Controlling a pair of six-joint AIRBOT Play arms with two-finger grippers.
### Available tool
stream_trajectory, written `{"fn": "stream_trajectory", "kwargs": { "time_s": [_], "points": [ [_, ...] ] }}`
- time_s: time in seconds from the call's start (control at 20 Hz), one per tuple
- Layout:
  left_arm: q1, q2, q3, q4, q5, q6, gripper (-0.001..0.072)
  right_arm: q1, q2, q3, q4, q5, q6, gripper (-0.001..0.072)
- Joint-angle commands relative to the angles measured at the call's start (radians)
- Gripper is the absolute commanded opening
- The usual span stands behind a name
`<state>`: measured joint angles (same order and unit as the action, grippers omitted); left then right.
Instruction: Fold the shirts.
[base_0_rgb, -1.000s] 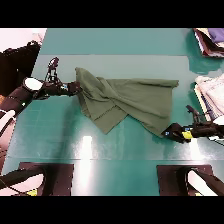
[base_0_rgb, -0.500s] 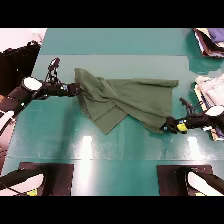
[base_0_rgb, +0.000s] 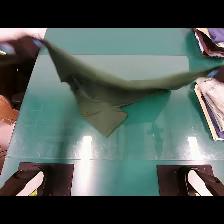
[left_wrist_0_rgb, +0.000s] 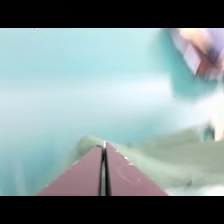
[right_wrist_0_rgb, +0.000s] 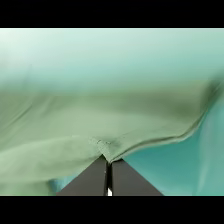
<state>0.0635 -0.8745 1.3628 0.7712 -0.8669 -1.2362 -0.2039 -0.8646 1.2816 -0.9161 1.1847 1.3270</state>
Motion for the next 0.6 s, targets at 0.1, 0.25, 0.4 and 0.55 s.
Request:
{"fn": "stream_trajectory", "kwargs": {
  "time_s": [0.1, 0.25, 0.4, 0.55],
  "points": [
    [0.032, 0.124, 0.453, 0.012, -0.04, 0.024, 0.0026, -0.16, 0.027, 0.444, 0.0, 0.008, -0.002, 0.0015],
    [0.032, 0.124, 0.687, 0.012, -0.042, 0.0, 0.0025, -0.232, 0.027, 0.606, 0.0, 0.027, -0.001, 0.0015],
    [0.032, 0.124, 0.8, 0.011, -0.042, -0.063, 0.0025, -0.284, 0.008, 0.735, 0.0, 0.083, -0.001, 0.0014],
    [0.032, 0.116, 0.811, -0.011, -0.051, -0.077, 0.0025, -0.299, -0.072, 0.885, 0.006, 0.209, 0.05, 0.0013]
  ]
}}
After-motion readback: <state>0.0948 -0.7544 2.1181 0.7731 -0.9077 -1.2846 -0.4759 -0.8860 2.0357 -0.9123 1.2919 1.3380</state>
